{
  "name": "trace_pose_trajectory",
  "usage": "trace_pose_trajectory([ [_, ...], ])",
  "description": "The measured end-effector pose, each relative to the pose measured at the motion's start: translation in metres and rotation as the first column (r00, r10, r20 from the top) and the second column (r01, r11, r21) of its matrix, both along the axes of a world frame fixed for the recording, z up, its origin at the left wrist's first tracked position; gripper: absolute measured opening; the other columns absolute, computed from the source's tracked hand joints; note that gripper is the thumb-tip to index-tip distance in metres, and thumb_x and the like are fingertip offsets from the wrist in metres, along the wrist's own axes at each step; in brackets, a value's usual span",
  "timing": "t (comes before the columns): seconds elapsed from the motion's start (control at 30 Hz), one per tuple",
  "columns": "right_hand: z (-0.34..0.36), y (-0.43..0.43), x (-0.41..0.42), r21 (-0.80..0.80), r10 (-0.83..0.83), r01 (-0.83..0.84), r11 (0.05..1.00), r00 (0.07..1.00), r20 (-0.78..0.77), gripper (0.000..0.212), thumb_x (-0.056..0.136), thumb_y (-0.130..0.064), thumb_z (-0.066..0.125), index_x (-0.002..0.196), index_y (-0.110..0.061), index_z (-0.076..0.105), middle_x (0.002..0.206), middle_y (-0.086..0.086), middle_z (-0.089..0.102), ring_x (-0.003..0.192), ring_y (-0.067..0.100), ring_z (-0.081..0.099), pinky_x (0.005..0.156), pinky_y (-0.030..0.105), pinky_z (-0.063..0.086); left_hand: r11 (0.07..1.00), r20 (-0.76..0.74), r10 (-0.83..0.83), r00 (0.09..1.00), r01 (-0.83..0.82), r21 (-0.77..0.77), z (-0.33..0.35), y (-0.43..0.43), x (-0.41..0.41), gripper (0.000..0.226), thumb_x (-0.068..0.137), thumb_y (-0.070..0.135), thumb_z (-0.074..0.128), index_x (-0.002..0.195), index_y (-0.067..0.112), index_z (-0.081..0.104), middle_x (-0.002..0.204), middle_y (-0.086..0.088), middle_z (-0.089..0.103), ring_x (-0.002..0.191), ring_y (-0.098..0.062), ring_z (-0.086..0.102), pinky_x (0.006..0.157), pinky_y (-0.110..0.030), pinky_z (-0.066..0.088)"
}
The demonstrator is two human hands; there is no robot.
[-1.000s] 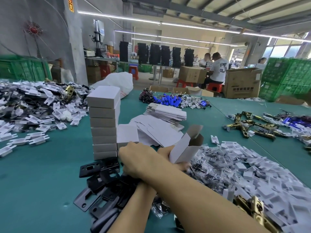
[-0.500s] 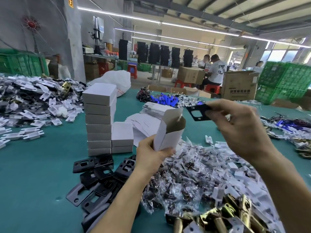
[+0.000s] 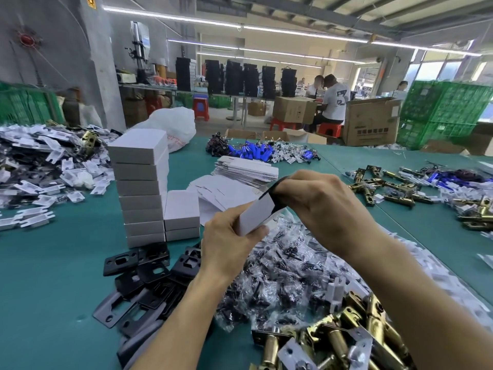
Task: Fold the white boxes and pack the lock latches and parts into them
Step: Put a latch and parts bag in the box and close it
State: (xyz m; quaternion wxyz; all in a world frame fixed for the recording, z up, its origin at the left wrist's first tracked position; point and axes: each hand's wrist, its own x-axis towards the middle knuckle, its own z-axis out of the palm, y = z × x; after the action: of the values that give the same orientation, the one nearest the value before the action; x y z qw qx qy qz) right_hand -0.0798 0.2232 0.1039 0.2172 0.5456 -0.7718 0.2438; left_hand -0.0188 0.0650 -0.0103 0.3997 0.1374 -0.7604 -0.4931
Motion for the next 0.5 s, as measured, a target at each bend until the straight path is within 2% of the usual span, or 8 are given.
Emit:
trace_pose_trajectory([
  [0.07, -0.002, -0.004, -0.003, -0.010, 0.063, -0.063, 0.998, 0.997, 0.047, 0.018, 0.091, -0.006, 0.066, 0.104, -0.014, 0.076, 0.102, 0.002, 0.071, 0.087, 0.028, 0.067, 0.073, 0.049, 0.055, 1.000, -0.005, -0.013, 1.000, 0.013, 0.004, 0.000, 0.000, -0.001, 0.043, 0.069, 0.029, 0.091, 0.109, 0.035, 0.076, 0.092, 0.018, 0.074, 0.082, -0.001, 0.066, 0.066, -0.019, 0.053],
  [0.17, -0.003, -0.008, -0.008, 0.002, 0.183, -0.184, 0.983, 0.979, 0.089, 0.019, 0.086, 0.005, 0.067, 0.098, -0.005, 0.078, 0.104, -0.002, 0.072, 0.091, 0.016, 0.068, 0.079, 0.036, 0.056, 0.996, 0.012, -0.073, 0.997, 0.072, 0.053, 0.001, 0.000, 0.000, 0.040, 0.069, 0.026, 0.091, 0.106, 0.032, 0.078, 0.089, 0.016, 0.074, 0.080, -0.004, 0.067, 0.063, -0.015, 0.050],
  [0.23, 0.000, -0.009, -0.014, 0.042, 0.217, -0.224, 0.974, 0.969, 0.121, 0.017, 0.085, 0.006, 0.068, 0.096, -0.004, 0.078, 0.100, -0.007, 0.070, 0.091, 0.009, 0.066, 0.081, 0.027, 0.054, 0.991, 0.046, -0.109, 0.993, 0.105, 0.088, 0.000, 0.000, 0.000, 0.035, 0.069, 0.024, 0.092, 0.100, 0.033, 0.078, 0.083, 0.019, 0.072, 0.077, -0.003, 0.065, 0.062, -0.017, 0.050],
  [0.33, 0.007, -0.012, -0.022, 0.117, 0.223, -0.241, 0.963, 0.964, 0.146, 0.015, 0.086, 0.001, 0.069, 0.097, -0.004, 0.078, 0.101, -0.004, 0.072, 0.094, 0.006, 0.062, 0.083, 0.016, 0.050, 0.981, 0.076, -0.163, 0.984, 0.153, 0.118, 0.001, 0.000, 0.000, 0.034, 0.067, 0.023, 0.092, 0.090, 0.041, 0.075, 0.078, 0.017, 0.070, 0.072, -0.003, 0.060, 0.061, -0.024, 0.052],
  [0.43, 0.013, -0.019, -0.023, 0.182, 0.186, -0.219, 0.959, 0.965, 0.185, 0.017, 0.088, -0.003, 0.070, 0.100, -0.012, 0.079, 0.100, -0.008, 0.073, 0.089, 0.004, 0.065, 0.083, 0.018, 0.050, 0.977, 0.082, -0.185, 0.979, 0.175, 0.123, 0.003, 0.001, 0.002, 0.036, 0.067, 0.023, 0.093, 0.082, 0.048, 0.071, 0.080, 0.019, 0.069, 0.073, -0.003, 0.061, 0.062, -0.026, 0.055],
  [0.5, 0.016, -0.023, -0.022, 0.232, 0.163, -0.205, 0.951, 0.968, 0.189, 0.018, 0.088, -0.006, 0.071, 0.100, -0.016, 0.080, 0.099, -0.008, 0.074, 0.086, 0.007, 0.066, 0.080, 0.023, 0.050, 0.974, 0.084, -0.190, 0.978, 0.177, 0.143, 0.004, 0.002, 0.002, 0.038, 0.067, 0.022, 0.093, 0.081, 0.049, 0.071, 0.081, 0.016, 0.070, 0.077, -0.012, 0.065, 0.064, -0.034, 0.061],
])
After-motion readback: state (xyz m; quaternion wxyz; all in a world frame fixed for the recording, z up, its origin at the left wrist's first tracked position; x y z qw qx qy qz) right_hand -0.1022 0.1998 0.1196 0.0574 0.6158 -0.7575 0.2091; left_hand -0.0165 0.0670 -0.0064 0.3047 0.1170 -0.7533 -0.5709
